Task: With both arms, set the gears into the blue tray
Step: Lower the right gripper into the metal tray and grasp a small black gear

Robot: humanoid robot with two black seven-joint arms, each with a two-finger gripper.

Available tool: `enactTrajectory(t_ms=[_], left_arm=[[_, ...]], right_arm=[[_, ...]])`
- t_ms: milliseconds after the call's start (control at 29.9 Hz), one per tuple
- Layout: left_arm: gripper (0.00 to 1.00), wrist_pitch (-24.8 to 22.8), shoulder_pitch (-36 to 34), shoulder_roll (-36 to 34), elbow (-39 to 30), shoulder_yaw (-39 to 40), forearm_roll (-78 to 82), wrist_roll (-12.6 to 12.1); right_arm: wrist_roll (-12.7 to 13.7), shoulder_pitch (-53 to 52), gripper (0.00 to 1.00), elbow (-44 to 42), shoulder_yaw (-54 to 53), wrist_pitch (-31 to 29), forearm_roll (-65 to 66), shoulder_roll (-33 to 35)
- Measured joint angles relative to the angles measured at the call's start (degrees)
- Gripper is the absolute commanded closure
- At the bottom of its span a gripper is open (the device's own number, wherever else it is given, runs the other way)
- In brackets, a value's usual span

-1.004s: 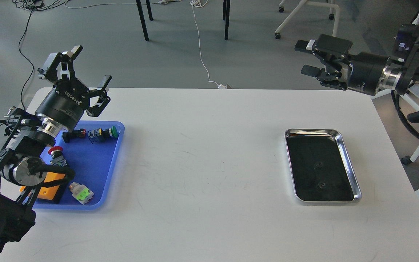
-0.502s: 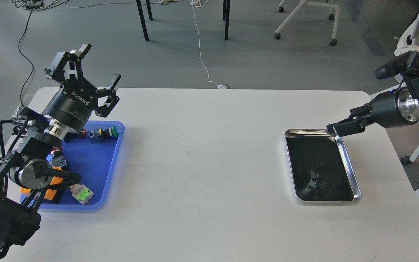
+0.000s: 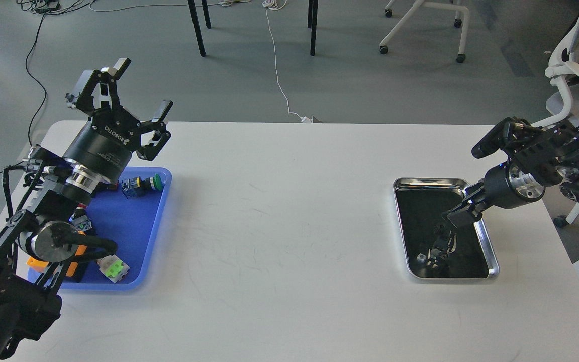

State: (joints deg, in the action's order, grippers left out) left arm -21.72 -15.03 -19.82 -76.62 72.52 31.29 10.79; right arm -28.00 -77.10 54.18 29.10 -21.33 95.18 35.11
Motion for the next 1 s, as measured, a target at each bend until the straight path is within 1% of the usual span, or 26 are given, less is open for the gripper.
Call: enactTrajectory(t_ms=[201,502,602,703,1004], left_arm=[[0.02,0.0,0.0,-0.1,-0.1,0.2,0.0,0.0],[0.02,-0.2,-0.1,-0.3,-0.1,0.4,0.0,0.0],[0.02,-0.2,-0.1,-0.3,-0.1,0.4,0.0,0.1],[0.02,-0.2,-0.1,-0.4,-0.1,0.5,0.0,0.1],[0.02,-0.3,-0.1,-0.6,-0.1,0.7,0.0,0.1]], right_arm=[[0.0,1.0,0.25,-1.2,0.6,0.3,-0.2,-2.1],[0.0,3.9,0.27,-4.2,0.5,0.8,-0.5,-5.6],[0.0,4.5,0.31,-4.5,0.5,0.8,-0.8,-6.0],[0.0,4.9,0.32,-5.0,0.5,0.8,-0.9,-6.3],[0.0,5.5,0.4,-5.1,0.6,0.8,-1.1,-6.4]])
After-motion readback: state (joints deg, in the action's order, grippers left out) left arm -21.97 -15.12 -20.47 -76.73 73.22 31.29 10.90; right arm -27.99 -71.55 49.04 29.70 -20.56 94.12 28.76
